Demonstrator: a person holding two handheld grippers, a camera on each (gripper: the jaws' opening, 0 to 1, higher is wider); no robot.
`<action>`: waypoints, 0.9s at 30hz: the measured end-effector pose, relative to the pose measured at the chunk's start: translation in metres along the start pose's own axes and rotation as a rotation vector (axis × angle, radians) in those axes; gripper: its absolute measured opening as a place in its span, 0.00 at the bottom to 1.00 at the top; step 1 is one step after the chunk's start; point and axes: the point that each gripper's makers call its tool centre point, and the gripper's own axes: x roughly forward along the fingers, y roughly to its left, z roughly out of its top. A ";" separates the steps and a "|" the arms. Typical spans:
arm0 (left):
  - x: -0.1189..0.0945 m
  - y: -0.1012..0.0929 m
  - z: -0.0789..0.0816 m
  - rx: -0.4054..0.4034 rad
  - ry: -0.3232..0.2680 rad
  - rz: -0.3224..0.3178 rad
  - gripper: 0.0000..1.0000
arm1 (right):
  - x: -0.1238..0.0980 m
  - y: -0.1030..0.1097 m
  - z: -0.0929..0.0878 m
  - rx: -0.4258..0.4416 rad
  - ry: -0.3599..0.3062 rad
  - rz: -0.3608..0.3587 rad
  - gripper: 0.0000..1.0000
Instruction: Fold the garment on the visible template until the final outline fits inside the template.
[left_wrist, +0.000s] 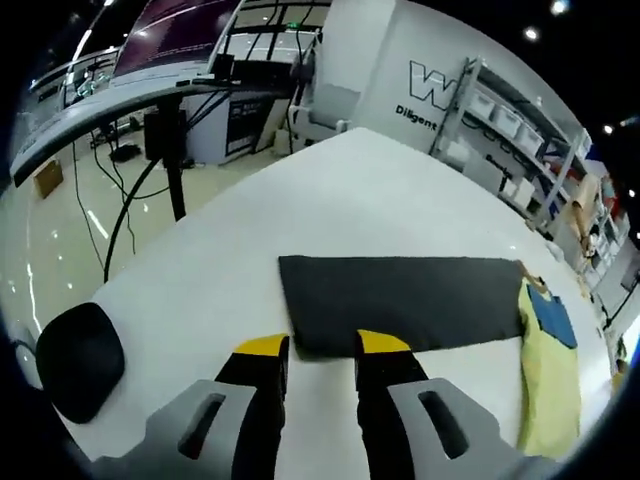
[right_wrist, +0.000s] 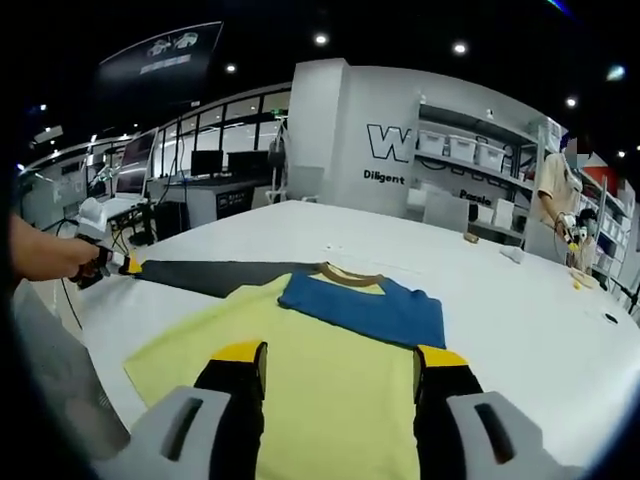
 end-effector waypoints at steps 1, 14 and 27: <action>0.001 0.000 -0.001 0.005 0.006 0.001 0.21 | 0.000 0.000 0.000 -0.003 -0.001 0.000 0.58; 0.008 -0.013 -0.007 0.084 0.021 0.035 0.00 | 0.000 0.000 0.000 -0.020 0.005 0.000 0.57; -0.010 -0.036 0.010 0.138 -0.057 -0.005 0.00 | -0.001 -0.005 -0.009 -0.018 0.045 -0.026 0.56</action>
